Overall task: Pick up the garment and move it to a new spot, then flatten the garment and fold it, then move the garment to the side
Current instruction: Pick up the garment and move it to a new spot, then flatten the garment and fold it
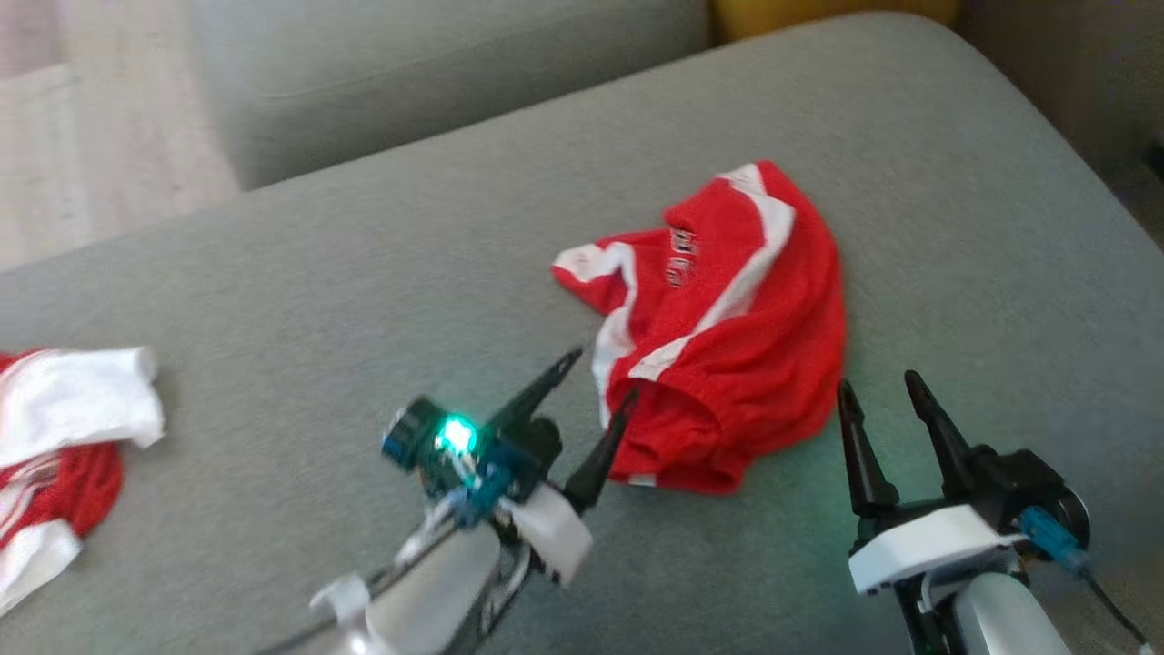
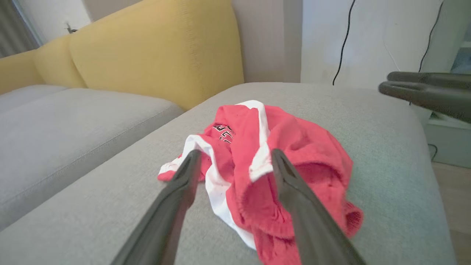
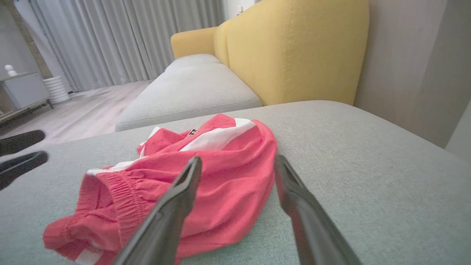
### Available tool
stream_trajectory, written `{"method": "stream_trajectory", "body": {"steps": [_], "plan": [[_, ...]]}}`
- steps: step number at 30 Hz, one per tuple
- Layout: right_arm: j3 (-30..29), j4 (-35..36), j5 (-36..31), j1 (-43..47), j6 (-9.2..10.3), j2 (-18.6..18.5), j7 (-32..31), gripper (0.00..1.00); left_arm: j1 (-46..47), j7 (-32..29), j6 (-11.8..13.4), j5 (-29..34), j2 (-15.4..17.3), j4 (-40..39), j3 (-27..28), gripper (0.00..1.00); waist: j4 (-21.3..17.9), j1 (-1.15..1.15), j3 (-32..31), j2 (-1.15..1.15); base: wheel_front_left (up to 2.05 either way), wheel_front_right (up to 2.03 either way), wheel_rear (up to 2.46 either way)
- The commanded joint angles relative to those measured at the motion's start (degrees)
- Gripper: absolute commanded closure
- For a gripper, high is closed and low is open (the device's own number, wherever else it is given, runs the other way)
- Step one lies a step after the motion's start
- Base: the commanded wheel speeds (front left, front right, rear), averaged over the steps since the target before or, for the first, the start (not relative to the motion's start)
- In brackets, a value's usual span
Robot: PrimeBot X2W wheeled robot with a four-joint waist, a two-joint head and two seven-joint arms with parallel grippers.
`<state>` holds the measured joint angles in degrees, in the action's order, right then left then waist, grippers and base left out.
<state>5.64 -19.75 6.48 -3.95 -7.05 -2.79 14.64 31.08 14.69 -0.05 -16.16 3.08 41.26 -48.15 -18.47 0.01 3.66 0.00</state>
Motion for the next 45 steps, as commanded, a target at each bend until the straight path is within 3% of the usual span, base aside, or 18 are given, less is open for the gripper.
{"method": "stream_trajectory", "body": {"steps": [1,10,14,23,28,35,45], "plan": [[0.97,1.33,-0.43,-0.48,-0.44,-0.1,0.36,0.0,-0.91,0.3,1.11,0.2,1.06,-2.97,2.63,0.0,3.9,-0.01,-2.78,0.0,0.0,0.0,0.0],[-1.62,1.19,-0.95,3.58,-0.44,-0.1,0.36,0.0,-14.87,0.3,6.83,-0.32,1.57,-14.12,11.49,0.0,13.78,-0.01,-7.11,0.0,0.0,0.0,0.0],[-2.74,0.95,-1.11,5.79,-0.44,-0.09,0.36,0.0,-22.52,0.3,10.32,-0.49,1.44,-21.7,19.46,0.0,16.68,-0.01,-9.06,0.0,0.0,0.0,0.0],[-2.73,3.22,-1.01,11.17,-0.44,-0.09,0.36,0.0,-35.19,0.3,17.14,6.5,0.92,-32.65,30.11,0.0,18.26,-0.01,-13.4,0.0,0.0,0.0,0.0],[-1.62,6.48,-0.69,14.0,-0.44,-0.09,0.36,0.0,-41.21,0.3,16.18,7.92,0.19,-39.35,32.01,0.0,18.22,-0.01,-14.77,0.0,0.0,0.0,0.0],[-0.75,8.13,-0.5,16.14,-0.44,-0.09,0.36,0.0,-44.11,0.3,14.13,10.93,-0.02,-38.14,30.74,0.0,18.17,-0.01,-15.79,0.0,0.0,0.0,0.0],[0.32,8.05,-1.12,16.79,-0.44,-0.09,0.36,0.0,-44.67,0.3,13.85,12.19,-0.14,-36.42,30.56,0.0,18.45,-0.01,-16.09,0.0,0.0,0.0,0.0]]}}
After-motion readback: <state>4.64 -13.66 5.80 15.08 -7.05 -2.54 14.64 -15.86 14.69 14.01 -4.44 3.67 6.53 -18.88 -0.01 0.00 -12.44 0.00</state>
